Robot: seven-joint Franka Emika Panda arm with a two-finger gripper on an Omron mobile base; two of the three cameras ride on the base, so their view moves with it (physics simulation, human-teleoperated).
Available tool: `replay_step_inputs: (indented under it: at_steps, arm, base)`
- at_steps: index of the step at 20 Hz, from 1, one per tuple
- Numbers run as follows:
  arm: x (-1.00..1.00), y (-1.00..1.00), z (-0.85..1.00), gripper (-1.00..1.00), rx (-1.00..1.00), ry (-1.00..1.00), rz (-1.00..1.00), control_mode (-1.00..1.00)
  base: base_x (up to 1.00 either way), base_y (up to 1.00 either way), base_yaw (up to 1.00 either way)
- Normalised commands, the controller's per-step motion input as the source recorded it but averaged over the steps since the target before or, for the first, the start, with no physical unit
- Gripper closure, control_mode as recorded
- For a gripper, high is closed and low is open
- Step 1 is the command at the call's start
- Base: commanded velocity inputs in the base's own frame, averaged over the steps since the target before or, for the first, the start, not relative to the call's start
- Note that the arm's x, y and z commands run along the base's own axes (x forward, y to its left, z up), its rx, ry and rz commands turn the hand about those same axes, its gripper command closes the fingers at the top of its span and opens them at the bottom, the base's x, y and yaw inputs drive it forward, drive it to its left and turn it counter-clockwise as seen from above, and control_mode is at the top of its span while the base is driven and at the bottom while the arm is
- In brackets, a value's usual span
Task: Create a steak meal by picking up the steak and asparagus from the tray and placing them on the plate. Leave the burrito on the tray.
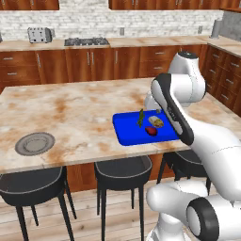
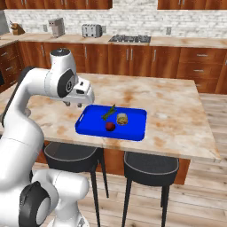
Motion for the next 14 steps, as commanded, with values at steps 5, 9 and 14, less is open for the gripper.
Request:
replay_step_inputs:
  at_steps: [5, 9, 14]
  arm:
    - [-0.05, -0.21, -0.08, -1.00, 0.00, 0.05, 0.00, -1.00]
    - [0.02, -0.37, -0.51, -1.00, -0.03, 0.03, 0.01, -1.00]
    - [0.21, -0.31, -0.51, -1.00, -0.05, 0.01, 0.00, -1.00]
  base:
    - [0.00, 0.00, 0.00]
    - [0.00, 0.00, 0.00]
    - [0.00, 0.00, 0.00]
